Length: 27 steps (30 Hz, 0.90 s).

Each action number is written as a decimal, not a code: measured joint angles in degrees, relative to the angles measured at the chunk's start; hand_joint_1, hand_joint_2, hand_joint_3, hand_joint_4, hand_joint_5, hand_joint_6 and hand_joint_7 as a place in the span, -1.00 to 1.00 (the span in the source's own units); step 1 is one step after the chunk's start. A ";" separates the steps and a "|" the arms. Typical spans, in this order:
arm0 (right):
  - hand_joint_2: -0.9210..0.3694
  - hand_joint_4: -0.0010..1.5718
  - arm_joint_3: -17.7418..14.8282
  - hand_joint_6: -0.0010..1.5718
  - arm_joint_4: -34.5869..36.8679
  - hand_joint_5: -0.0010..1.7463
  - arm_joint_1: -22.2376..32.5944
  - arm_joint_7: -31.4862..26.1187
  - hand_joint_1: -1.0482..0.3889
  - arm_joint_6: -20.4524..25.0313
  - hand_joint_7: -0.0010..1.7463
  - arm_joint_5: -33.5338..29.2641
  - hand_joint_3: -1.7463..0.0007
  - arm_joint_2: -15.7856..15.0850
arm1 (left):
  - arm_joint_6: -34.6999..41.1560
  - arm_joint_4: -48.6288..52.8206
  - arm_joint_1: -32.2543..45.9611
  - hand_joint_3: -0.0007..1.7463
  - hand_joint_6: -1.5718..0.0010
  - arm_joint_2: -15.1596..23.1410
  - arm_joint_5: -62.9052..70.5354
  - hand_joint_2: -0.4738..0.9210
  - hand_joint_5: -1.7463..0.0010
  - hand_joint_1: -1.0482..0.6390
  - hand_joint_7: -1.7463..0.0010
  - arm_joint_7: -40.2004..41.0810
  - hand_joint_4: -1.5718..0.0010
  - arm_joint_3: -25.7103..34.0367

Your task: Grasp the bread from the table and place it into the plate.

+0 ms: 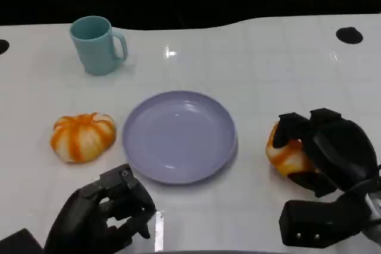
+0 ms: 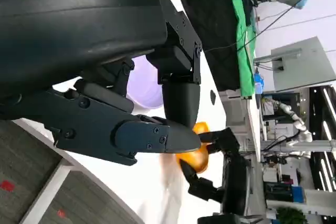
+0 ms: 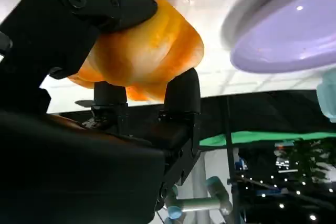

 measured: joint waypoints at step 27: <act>-0.05 0.23 3.57 -0.06 11.03 1.00 -14.23 0.64 0.24 -6.71 0.98 5.72 -0.55 14.83 | -0.27 -0.41 0.40 -0.65 0.26 -0.63 0.57 1.00 -1.00 -0.40 -0.75 0.05 0.17 -0.81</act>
